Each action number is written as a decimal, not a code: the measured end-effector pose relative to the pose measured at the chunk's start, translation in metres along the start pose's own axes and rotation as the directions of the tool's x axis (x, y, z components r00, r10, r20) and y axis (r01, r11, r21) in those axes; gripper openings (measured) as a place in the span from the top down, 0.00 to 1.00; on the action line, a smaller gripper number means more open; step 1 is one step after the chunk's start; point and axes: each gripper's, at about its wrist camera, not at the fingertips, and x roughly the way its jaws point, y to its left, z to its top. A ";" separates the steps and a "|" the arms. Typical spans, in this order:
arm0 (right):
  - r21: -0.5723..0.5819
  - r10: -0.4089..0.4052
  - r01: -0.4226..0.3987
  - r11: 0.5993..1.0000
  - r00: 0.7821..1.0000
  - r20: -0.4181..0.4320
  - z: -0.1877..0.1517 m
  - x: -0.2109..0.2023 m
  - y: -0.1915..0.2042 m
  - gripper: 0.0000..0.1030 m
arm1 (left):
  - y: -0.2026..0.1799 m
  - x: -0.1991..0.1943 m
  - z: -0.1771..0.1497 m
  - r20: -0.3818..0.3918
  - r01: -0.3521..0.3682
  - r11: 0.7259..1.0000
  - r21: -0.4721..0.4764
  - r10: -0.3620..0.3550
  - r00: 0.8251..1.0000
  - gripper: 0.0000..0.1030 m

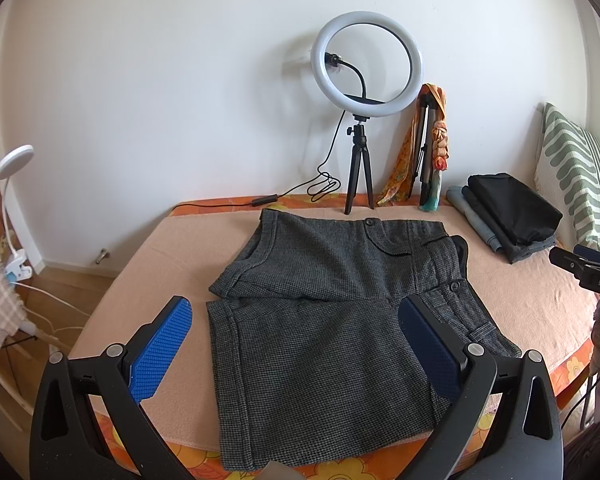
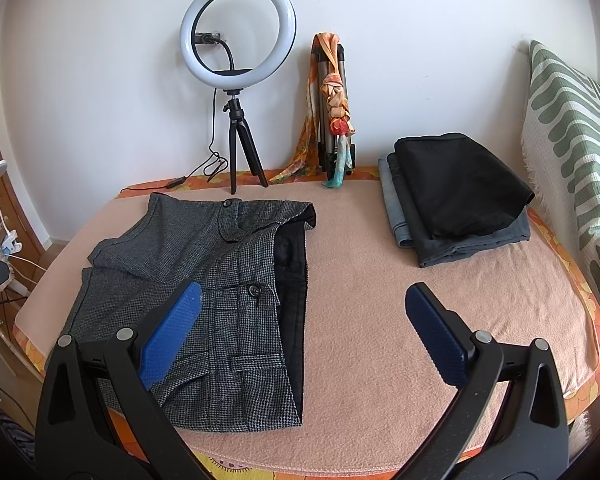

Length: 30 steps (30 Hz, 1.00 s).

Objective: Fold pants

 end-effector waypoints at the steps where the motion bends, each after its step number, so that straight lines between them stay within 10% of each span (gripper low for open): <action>1: 0.000 0.000 0.000 1.000 1.000 0.000 0.000 0.000 0.000 0.00 | 0.000 0.000 0.000 0.000 0.000 1.000 0.000 0.000 1.000 0.00; 21: 0.019 0.031 -0.030 0.999 0.999 -0.025 0.022 0.031 -0.005 0.00 | 0.069 0.063 0.019 -0.132 0.065 0.984 -0.168 -0.088 0.987 0.00; 30: 0.038 0.101 -0.097 0.994 0.990 -0.102 0.042 0.082 -0.014 0.00 | 0.085 0.127 0.064 -0.177 0.055 0.998 -0.037 -0.061 0.982 0.00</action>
